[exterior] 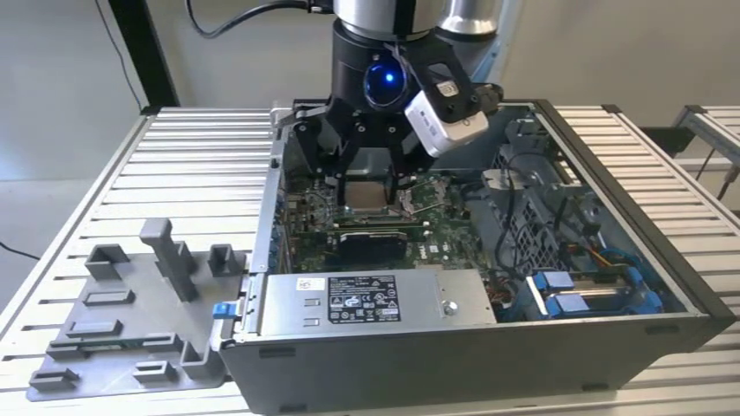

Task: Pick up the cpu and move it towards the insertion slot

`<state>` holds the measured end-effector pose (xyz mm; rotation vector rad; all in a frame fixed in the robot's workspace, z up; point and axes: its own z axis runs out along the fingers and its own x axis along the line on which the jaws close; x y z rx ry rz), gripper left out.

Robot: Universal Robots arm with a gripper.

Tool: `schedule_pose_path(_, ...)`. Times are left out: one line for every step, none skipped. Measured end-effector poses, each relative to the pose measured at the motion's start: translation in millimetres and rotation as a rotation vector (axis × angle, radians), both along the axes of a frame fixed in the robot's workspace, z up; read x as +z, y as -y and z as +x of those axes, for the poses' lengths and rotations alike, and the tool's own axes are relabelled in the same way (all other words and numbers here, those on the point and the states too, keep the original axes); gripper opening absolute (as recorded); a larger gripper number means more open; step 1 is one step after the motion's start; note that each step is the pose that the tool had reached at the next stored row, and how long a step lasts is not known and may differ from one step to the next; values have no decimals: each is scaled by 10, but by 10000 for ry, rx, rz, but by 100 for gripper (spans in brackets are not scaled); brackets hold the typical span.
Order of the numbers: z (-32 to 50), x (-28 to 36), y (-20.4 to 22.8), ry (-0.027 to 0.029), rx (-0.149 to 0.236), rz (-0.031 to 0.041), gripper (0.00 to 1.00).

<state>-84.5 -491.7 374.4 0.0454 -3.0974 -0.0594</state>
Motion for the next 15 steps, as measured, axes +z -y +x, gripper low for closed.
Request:
schedule_pose_path(27, -1, 0, 1, 0, 1, 0)
schedule_pose_path(57, 0, 0, 0, 0, 1, 0)
schedule_pose_path(88, 0, 0, 0, 0, 0, 0)
schedule_pose_path(121, 0, 0, 0, 0, 1, 0)
schedule_pose_path(153, 0, 0, 0, 0, 1, 0)
schedule_pose_path(187, 0, 0, 0, 0, 0, 0)
schedule_pose_path(216, 0, 0, 0, 0, 0, 0)
schedule_pose_path(246, 0, 0, 0, 0, 0, 0)
schedule_pose_path(274, 0, 0, 0, 0, 0, 0)
schedule_pose_path(295, 0, 0, 0, -1, 0, 0)
schedule_pose_path(307, 0, 1, 0, 0, -1, 0)
schedule_pose_path(310, 0, 1, 0, 0, 0, 0)
schedule_pose_path(311, 0, 1, 0, -1, 1, 0)
schedule_pose_path(311, -1, 0, 0, -2, 1, 0)
schedule_pose_path(313, 0, 0, 0, -1, 0, 0)
